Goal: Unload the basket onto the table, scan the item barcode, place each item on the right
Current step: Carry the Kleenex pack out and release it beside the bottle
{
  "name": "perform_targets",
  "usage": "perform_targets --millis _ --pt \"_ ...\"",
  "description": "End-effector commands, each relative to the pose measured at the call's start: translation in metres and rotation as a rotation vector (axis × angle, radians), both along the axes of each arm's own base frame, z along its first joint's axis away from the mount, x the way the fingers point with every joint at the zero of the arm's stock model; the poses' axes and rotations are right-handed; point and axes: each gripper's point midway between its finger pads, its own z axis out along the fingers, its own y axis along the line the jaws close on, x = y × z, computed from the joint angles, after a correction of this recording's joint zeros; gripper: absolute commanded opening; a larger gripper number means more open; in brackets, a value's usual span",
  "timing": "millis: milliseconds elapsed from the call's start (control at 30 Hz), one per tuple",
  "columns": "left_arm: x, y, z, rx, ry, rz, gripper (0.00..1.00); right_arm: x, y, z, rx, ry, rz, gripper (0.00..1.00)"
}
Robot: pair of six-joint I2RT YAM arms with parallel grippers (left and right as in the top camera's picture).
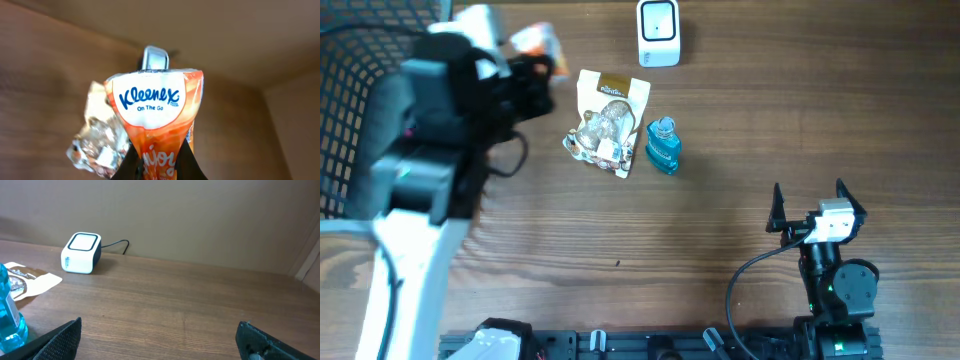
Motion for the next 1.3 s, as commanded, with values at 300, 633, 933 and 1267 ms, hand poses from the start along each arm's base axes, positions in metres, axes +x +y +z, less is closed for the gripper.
perform_targets --millis 300,633,933,1267 --pt "0.042 -0.068 -0.203 0.177 0.488 -0.089 0.06 0.0 0.002 0.002 -0.007 -0.007 0.013 1.0" --pt "0.051 -0.079 -0.254 0.205 0.559 -0.104 0.66 0.0 0.002 0.002 -0.007 -0.007 0.013 1.0" --pt "0.072 -0.078 -0.123 0.112 0.257 -0.088 1.0 0.0 0.002 0.002 -0.007 -0.008 0.013 1.0" --pt "0.048 0.093 0.079 0.132 -0.219 0.324 1.0 0.0 0.002 0.002 -0.006 -0.007 0.012 1.0"
